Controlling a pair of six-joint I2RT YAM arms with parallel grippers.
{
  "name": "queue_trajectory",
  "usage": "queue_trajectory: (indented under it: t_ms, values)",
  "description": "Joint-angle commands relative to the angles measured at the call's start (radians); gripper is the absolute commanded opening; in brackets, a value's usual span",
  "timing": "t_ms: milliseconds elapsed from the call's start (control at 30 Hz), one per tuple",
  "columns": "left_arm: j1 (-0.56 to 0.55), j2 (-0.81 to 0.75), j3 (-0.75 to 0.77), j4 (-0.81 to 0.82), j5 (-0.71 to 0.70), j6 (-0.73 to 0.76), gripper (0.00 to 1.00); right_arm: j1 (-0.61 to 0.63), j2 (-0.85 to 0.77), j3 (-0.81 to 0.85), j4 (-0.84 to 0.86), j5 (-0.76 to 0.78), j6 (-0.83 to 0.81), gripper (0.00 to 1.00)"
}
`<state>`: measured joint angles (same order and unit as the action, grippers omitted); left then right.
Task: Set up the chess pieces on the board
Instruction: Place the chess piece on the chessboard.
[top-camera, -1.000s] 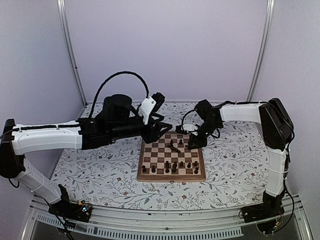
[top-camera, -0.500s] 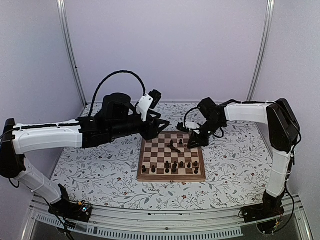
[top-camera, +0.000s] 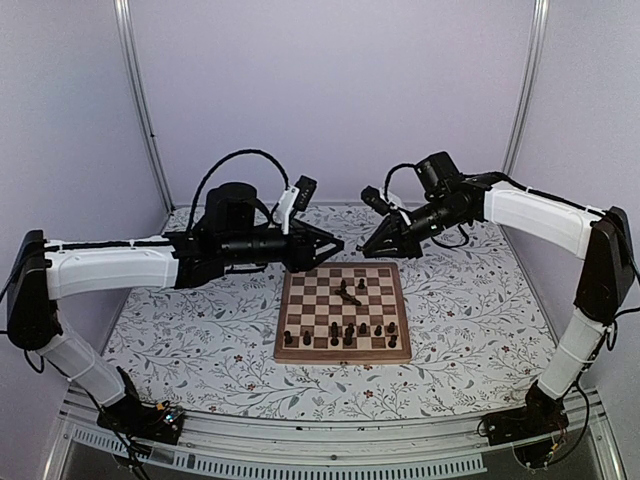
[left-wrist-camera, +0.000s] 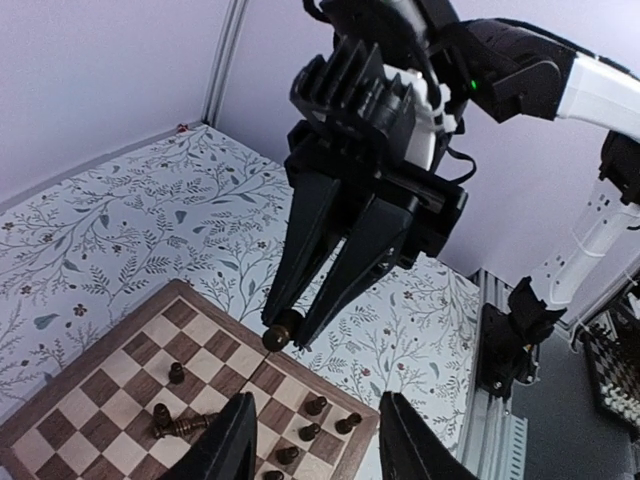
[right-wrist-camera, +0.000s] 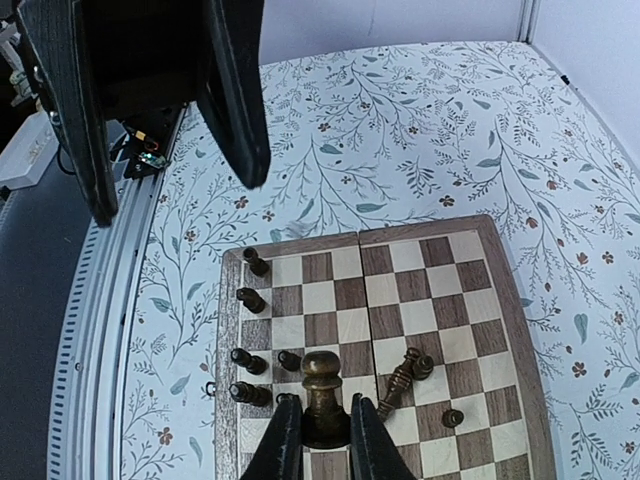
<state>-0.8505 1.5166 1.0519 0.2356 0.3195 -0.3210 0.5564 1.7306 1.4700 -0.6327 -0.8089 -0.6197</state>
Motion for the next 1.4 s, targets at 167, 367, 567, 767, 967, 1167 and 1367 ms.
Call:
queue_trajectory:
  t_ms: [167, 367, 567, 767, 967, 1167, 1367]
  values:
    - [0.014, 0.061, -0.007, 0.1, 0.192, -0.105, 0.36, 0.039, 0.008, 0.049, -0.048, -0.073, 0.005, 0.1]
    - [0.021, 0.079, -0.006, 0.11, 0.208, -0.127, 0.34, 0.072, 0.016, 0.064, -0.081, -0.093, -0.024, 0.1]
    - [0.023, 0.092, 0.005, 0.085, 0.193, -0.132, 0.38, 0.087, 0.016, 0.078, -0.096, -0.105, -0.032, 0.1]
    - [0.024, 0.108, 0.016, 0.08, 0.222, -0.14, 0.32, 0.089, 0.015, 0.079, -0.093, -0.102, -0.032, 0.1]
    - [0.024, 0.12, 0.015, 0.103, 0.266, -0.15, 0.2, 0.091, 0.022, 0.081, -0.092, -0.105, -0.028, 0.1]
    - [0.024, 0.116, 0.01, 0.117, 0.279, -0.146, 0.13, 0.102, 0.03, 0.08, -0.093, -0.099, -0.032, 0.1]
    - [0.025, 0.106, 0.011, 0.111, 0.276, -0.124, 0.09, 0.112, 0.036, 0.078, -0.095, -0.068, -0.037, 0.26]
